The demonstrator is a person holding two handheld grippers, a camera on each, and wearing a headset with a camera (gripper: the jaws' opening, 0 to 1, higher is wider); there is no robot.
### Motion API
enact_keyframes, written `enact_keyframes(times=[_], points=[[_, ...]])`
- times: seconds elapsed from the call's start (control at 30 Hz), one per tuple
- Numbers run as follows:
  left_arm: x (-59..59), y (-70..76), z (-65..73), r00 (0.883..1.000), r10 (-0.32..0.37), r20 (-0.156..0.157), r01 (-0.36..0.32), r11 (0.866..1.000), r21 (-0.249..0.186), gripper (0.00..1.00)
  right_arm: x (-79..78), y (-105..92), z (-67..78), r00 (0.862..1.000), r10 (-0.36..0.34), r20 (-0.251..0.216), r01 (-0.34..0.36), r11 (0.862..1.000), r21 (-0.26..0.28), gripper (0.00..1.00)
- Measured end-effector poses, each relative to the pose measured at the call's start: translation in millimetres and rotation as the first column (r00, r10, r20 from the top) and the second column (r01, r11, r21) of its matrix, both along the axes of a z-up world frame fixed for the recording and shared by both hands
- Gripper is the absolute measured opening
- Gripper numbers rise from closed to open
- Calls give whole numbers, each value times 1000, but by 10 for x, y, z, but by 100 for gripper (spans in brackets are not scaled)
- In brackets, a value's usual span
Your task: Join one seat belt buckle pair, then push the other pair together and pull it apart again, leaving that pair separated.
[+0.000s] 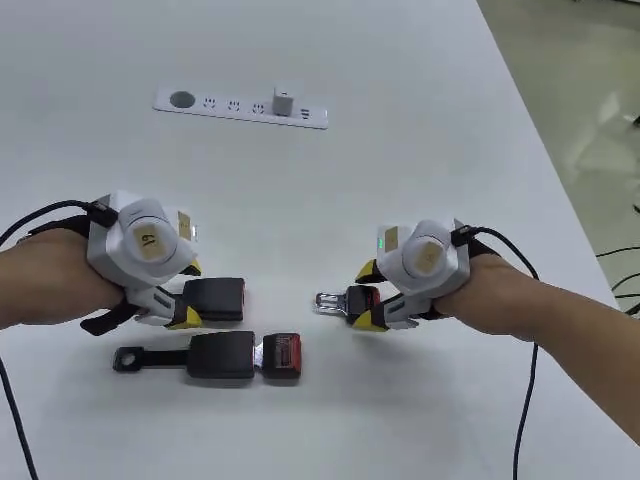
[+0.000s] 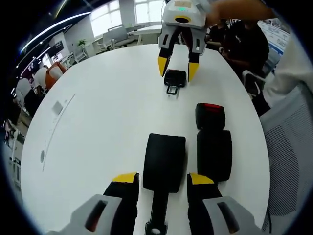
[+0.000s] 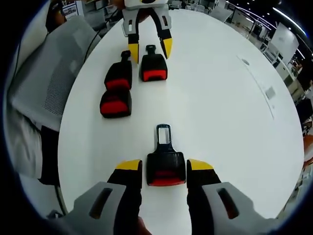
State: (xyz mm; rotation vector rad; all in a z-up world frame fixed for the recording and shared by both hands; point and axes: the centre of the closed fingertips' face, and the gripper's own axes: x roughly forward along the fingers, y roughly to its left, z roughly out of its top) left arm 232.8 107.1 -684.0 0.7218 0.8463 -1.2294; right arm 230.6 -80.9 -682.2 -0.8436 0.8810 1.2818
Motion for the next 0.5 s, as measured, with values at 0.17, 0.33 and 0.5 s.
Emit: enact_keyframes(times=[0.17, 0.33, 0.5], points=[[-5, -30, -16, 1000, -9, -10, 9, 1000, 5, 40, 10, -54, -93, 1000, 10, -18, -10, 1000, -16, 33], [-17, -30, -46, 1000, -18, -20, 18, 1000, 3, 38, -12, -47, -96, 999, 22, -30, -22, 1000, -15, 33], [-25, -46, -62, 999, -23, -31, 22, 1000, -5, 36, -20, -38, -108, 999, 36, -32, -37, 999, -11, 33]])
